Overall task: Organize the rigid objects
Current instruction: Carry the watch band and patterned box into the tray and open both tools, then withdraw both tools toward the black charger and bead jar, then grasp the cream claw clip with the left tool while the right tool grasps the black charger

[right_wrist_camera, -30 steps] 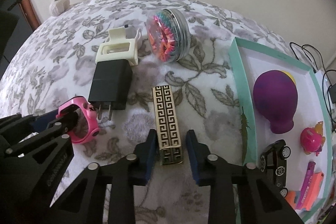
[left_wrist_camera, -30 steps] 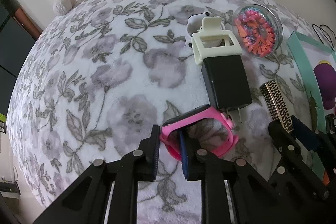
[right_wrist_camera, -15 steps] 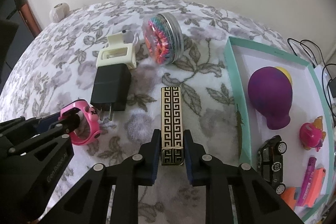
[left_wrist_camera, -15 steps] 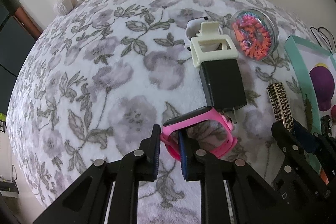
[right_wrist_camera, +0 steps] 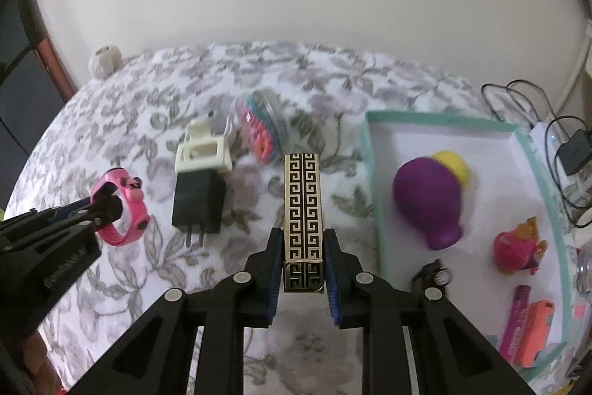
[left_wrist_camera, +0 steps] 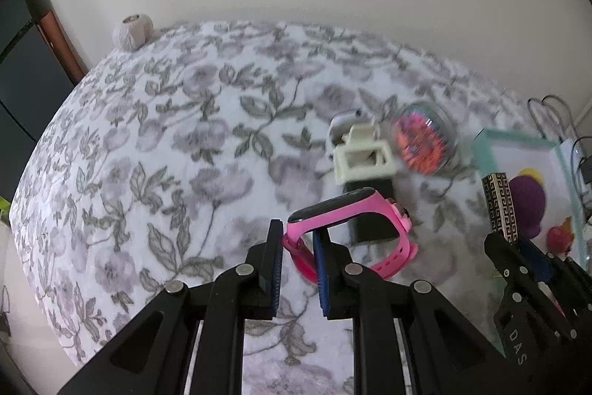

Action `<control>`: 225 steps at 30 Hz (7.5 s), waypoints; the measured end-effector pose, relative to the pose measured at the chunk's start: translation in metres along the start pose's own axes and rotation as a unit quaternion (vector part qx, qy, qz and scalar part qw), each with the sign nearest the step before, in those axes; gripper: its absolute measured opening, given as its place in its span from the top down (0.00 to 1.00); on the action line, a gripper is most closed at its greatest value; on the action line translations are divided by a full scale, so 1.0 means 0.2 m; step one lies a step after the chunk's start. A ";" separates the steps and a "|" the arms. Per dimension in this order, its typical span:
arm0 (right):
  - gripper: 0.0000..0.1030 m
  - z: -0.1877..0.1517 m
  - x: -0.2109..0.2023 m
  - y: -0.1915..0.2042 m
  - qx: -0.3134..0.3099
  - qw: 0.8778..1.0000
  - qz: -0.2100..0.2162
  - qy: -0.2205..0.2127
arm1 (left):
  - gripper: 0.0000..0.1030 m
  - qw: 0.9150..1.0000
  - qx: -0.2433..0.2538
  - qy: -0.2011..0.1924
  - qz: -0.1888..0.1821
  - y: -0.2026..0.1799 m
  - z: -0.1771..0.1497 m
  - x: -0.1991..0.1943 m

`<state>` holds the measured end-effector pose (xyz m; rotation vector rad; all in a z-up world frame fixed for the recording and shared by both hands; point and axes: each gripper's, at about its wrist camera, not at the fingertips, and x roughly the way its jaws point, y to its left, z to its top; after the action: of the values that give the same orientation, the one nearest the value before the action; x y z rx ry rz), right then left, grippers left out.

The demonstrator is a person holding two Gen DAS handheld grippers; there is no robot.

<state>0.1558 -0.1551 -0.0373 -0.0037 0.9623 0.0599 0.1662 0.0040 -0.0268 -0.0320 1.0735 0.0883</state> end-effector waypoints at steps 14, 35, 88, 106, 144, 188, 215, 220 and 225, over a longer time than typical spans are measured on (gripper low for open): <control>0.78 0.02 -0.18 -0.41 0.088 0.995 -0.027 -0.039 | 0.84 0.994 0.051 -0.070 -0.062 -0.28 0.01 -0.21; 0.78 -0.03 -0.22 -0.90 0.179 0.980 -0.066 -0.059 | 0.84 0.968 0.201 -0.098 -0.117 -0.96 -0.13 -0.22; 0.68 0.01 0.08 -0.92 0.124 0.989 -0.077 -0.001 | 0.48 0.973 0.178 0.021 -0.144 -1.09 -0.10 0.06; 0.36 0.02 -0.10 -1.00 0.161 0.982 -0.094 -0.026 | 0.26 0.985 0.114 -0.004 -0.130 -0.91 0.09 -0.07; 0.00 0.20 0.00 -0.19 0.019 0.999 -0.024 -0.040 | 0.06 0.991 -0.114 0.037 -0.059 0.15 0.32 0.15; 0.03 0.13 0.44 0.09 0.000 1.000 0.004 0.024 | 0.06 0.966 -0.165 0.121 -0.160 0.18 0.22 0.52; 0.49 0.05 0.42 0.09 -0.022 0.999 -0.022 0.044 | 0.40 0.984 -0.082 0.073 -0.138 -0.08 0.20 0.49; 0.49 0.03 0.42 0.10 -0.032 0.998 -0.028 0.051 | 0.44 0.986 -0.069 0.072 -0.132 -0.11 0.21 0.49; 0.51 0.03 0.41 0.12 -0.038 0.997 -0.029 0.063 | 0.44 0.987 -0.062 0.073 -0.127 -0.13 0.21 0.49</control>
<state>0.2056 -0.1279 -0.1011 -0.1076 1.0857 0.0431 0.2516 -0.0143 -0.0932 -0.2914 1.1998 -0.0788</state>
